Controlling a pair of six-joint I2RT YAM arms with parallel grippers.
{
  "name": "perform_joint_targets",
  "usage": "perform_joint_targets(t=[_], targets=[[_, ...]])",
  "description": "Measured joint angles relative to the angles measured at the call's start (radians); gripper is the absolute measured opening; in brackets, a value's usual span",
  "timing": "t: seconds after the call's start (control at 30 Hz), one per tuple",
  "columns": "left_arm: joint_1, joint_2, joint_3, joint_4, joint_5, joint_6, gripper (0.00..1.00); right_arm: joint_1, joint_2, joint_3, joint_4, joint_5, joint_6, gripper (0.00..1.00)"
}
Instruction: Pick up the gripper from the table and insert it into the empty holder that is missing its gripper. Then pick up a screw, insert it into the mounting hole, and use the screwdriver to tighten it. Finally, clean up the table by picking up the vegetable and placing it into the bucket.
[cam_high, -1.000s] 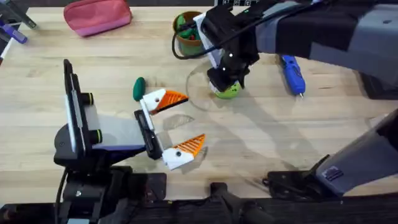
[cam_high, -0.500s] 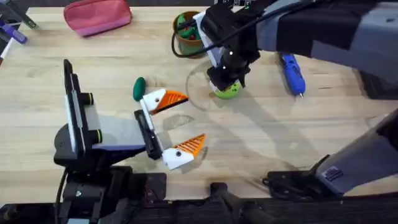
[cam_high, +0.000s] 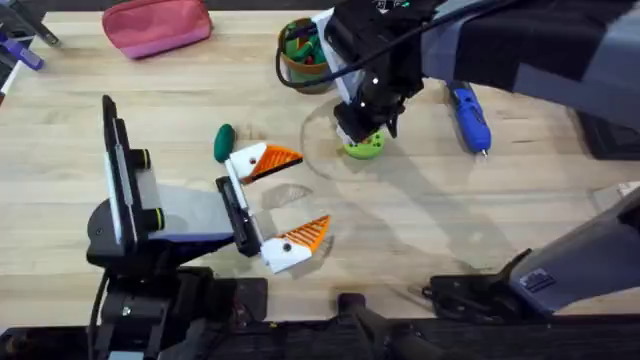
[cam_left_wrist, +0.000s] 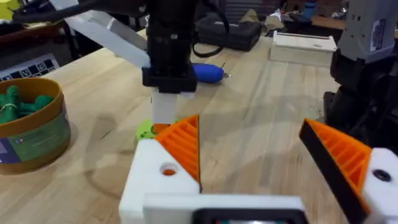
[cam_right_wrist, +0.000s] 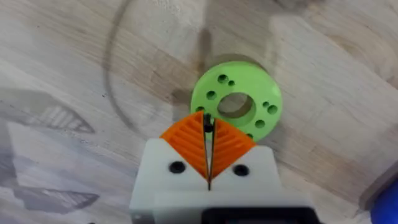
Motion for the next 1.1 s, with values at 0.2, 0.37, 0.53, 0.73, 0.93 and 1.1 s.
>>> perform_joint_targets(t=[0.2,0.37,0.53,0.73,0.93,1.1], targets=[[0.000,0.000,0.000,0.000,0.000,0.000,0.987,0.000,-0.006,0.004,-0.017,0.000,0.000,0.003],[0.000,0.000,0.000,0.000,0.000,0.000,0.986,0.000,-0.006,0.025,-0.033,0.000,0.000,0.003],[0.000,0.000,0.000,0.000,0.000,0.000,0.988,0.000,-0.006,0.053,-0.043,0.000,0.000,0.003],[0.000,0.000,0.000,0.000,0.000,0.000,0.985,0.000,-0.006,0.079,-0.057,0.001,0.000,0.003],[0.000,0.000,0.000,0.000,0.000,0.000,0.986,0.000,-0.006,0.117,-0.097,0.026,0.000,0.003],[0.000,0.000,0.000,0.000,0.000,0.000,0.987,0.000,-0.011,0.155,-0.103,0.031,0.000,0.003]])
